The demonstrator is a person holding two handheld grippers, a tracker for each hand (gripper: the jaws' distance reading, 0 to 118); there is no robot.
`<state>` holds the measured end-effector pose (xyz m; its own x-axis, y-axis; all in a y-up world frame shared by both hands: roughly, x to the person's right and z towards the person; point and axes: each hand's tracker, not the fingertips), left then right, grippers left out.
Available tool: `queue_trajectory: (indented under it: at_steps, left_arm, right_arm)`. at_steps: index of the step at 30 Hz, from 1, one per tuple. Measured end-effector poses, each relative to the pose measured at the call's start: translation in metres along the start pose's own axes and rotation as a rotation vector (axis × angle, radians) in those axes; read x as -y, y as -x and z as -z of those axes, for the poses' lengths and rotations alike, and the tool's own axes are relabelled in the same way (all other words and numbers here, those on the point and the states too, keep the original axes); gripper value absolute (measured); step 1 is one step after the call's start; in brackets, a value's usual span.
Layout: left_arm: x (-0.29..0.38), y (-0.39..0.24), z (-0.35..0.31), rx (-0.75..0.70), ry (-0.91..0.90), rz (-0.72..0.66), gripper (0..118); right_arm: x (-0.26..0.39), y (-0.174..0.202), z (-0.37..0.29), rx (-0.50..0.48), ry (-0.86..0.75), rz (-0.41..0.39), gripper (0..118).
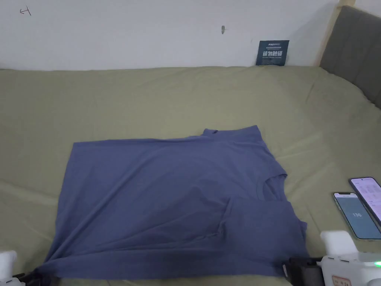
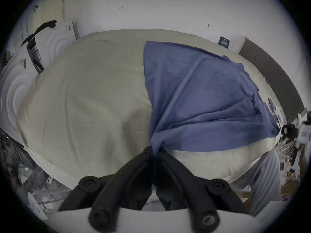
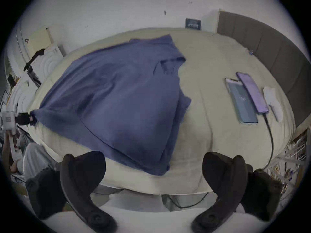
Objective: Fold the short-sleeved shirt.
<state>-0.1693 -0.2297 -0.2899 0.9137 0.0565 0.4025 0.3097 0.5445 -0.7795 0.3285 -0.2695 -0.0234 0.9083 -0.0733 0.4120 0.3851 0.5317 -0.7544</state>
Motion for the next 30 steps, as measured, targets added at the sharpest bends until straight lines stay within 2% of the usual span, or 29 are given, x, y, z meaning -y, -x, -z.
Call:
queue_trajectory:
  at_steps: [3, 4, 5, 6, 12, 17, 26, 30]
  left_arm:
    - [-0.001, 0.007, 0.004, 0.003, 0.006, -0.011, 1]
    - [-0.001, 0.007, 0.005, -0.002, 0.005, -0.014, 1]
    - [-0.001, 0.006, 0.006, -0.004, 0.005, -0.016, 1]
    - [-0.003, 0.007, 0.007, 0.001, 0.010, -0.017, 1]
    - [-0.020, 0.020, 0.002, 0.050, -0.011, -0.068, 1]
    - [-0.062, 0.015, -0.002, 0.071, -0.050, -0.033, 1]
    - [-0.166, 0.000, 0.043, 0.060, -0.069, 0.032, 1]
    - [-0.195, -0.003, 0.075, 0.073, -0.047, 0.003, 1]
  right_arm:
    - [0.005, -0.003, 0.010, -0.009, -0.012, -0.012, 92]
    - [0.006, -0.005, 0.011, -0.001, -0.004, -0.019, 64]
    - [0.007, -0.007, 0.009, -0.007, -0.007, -0.019, 26]
    - [0.007, -0.009, 0.005, -0.044, -0.032, -0.008, 11]
    - [-0.015, -0.011, -0.027, -0.071, -0.093, 0.020, 10]
    - [-0.069, -0.016, -0.038, -0.098, -0.145, 0.036, 10]
    - [-0.187, -0.017, 0.010, -0.086, -0.140, 0.035, 10]
    - [-0.218, -0.017, 0.041, -0.073, -0.107, 0.033, 10]
